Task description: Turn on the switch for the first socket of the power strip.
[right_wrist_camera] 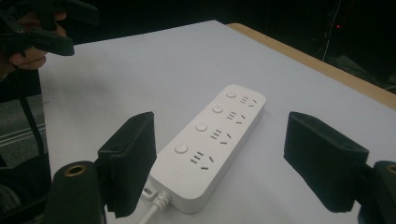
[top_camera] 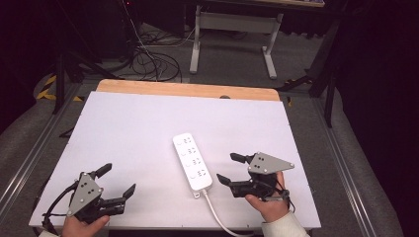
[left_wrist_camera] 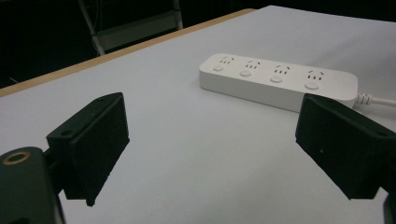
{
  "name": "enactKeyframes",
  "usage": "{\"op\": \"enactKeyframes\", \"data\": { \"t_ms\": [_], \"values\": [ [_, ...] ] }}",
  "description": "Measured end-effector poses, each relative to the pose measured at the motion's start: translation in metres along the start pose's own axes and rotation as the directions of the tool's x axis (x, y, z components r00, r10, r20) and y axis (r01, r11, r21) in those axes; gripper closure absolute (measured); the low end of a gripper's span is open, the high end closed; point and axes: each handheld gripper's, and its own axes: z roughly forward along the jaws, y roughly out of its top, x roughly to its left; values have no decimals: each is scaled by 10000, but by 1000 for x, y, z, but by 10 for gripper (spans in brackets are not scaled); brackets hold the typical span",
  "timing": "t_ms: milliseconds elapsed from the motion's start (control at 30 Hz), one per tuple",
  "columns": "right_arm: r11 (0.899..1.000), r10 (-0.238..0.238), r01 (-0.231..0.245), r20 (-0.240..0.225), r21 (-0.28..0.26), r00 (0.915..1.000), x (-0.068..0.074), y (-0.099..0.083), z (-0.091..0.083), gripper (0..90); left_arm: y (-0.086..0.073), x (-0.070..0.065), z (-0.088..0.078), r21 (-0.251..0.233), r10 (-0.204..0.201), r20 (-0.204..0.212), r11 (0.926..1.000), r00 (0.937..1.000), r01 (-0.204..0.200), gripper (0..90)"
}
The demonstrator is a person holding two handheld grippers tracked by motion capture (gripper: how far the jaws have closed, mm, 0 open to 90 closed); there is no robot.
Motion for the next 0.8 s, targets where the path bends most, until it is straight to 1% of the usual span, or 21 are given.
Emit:
{"op": "enactKeyframes", "data": {
  "t_ms": [133,233,300,333,533,667,767,800],
  "values": [
    [10000,-62,62,-124,-22,9999,2,5,6,259,0,0,0,4,26,27,10000,10000,-26,101],
    [9999,-143,143,-305,8,9994,4,10,14,259,0,0,0,20,40,21,10000,10000,-40,103],
    [9999,-166,167,-328,32,9993,5,12,17,259,0,0,0,16,44,20,10000,10000,-44,104],
    [9998,-208,210,-423,50,9989,6,15,22,260,0,0,0,11,43,20,10000,10000,-43,104],
    [9995,-306,312,-632,79,9975,10,21,34,262,0,0,0,24,55,18,10000,10000,-56,104],
    [9996,-267,272,-741,51,9969,12,24,39,262,0,0,0,19,60,-9,10000,10000,-60,104],
    [9996,-252,257,-695,65,9973,13,25,41,262,0,0,0,23,22,1,10000,10000,-22,104],
    [9997,-218,222,-759,46,9969,14,26,43,265,0,0,0,11,46,-18,10000,10000,-46,104]
  ]
}}
